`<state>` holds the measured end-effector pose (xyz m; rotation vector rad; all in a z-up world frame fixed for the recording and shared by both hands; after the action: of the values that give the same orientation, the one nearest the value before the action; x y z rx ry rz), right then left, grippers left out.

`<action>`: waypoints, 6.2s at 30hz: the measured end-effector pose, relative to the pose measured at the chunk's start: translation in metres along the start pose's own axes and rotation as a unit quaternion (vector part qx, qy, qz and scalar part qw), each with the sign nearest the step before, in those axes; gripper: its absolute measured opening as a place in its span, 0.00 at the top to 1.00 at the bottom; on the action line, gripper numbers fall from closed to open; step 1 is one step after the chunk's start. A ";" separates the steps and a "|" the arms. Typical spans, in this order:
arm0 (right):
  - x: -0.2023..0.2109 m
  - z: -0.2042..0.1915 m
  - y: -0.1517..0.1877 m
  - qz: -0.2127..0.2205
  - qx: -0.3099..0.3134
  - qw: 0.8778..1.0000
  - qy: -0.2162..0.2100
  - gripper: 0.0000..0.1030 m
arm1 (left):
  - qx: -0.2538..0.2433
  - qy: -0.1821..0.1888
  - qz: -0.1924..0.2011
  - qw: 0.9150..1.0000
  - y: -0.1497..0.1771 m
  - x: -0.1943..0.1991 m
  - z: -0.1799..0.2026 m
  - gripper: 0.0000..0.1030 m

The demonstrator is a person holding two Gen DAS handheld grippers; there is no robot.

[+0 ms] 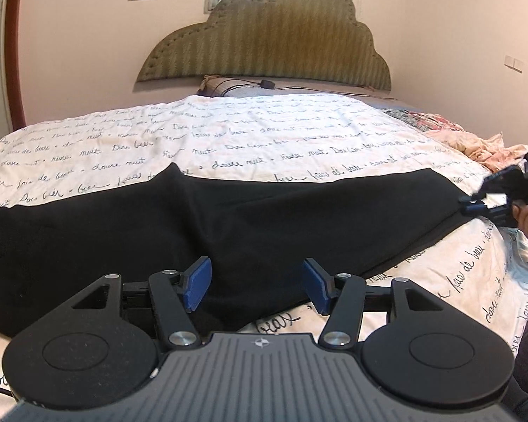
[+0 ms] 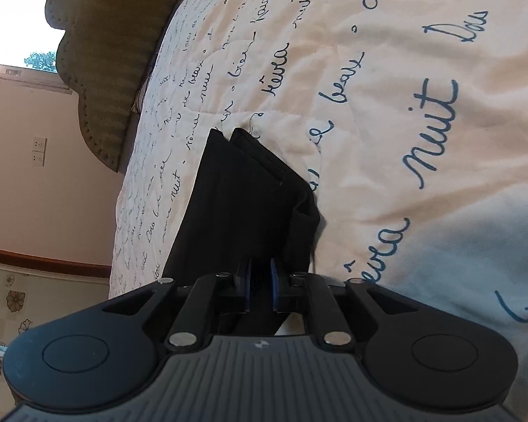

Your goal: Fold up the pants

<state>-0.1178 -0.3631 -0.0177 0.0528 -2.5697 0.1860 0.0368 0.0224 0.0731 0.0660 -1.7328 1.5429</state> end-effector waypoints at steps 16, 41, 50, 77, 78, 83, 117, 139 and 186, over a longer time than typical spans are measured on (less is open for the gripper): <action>-0.014 0.002 0.008 0.075 0.009 0.996 -0.035 0.95 | 0.017 0.007 0.003 1.000 -0.006 0.002 0.003 0.37; 0.063 0.034 0.011 0.107 0.009 0.994 -0.001 0.82 | 0.051 0.053 -0.013 0.997 -0.018 -0.035 0.027 0.32; 0.040 0.023 -0.001 0.106 -0.003 0.994 -0.042 0.58 | 0.025 0.063 -0.010 0.998 -0.018 -0.032 0.045 0.32; 0.028 0.012 0.001 0.108 0.047 0.991 -0.069 0.96 | 0.079 0.073 -0.046 0.993 -0.019 -0.080 0.041 0.22; 0.029 -0.003 0.005 0.115 0.077 0.988 -0.065 0.96 | 0.097 0.080 -0.041 0.991 -0.023 -0.076 0.037 0.22; 0.008 -0.100 0.057 0.085 0.246 0.962 -0.087 0.96 | 0.221 0.126 -0.036 0.966 -0.045 -0.079 0.006 0.14; -0.024 -0.113 0.184 -0.010 0.332 0.935 -0.122 0.37 | 0.260 0.127 -0.075 0.954 -0.064 -0.121 -0.049 0.96; -0.047 -0.108 0.190 -0.048 0.312 0.947 -0.065 0.36 | 0.259 0.038 -0.083 0.962 -0.013 -0.089 -0.137 0.93; -0.083 -0.178 0.224 -0.074 0.413 0.904 -0.087 0.36 | 0.125 -0.123 0.052 0.983 0.015 0.020 -0.091 0.35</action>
<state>0.0293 -0.1156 0.0589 0.5969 -2.4476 1.2420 0.0619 0.1132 0.0668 0.3088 -1.7419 1.8901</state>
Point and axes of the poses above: each gripper's, at about its wrist camera, not at the fingertips, and x roughly against the way its jaws point, z to its right, y to its underside, the point moved 1 cm from there along -x, roughly the way its jaws point, and after that the axes turned 1 degree about -y, right-handed, at the moved point
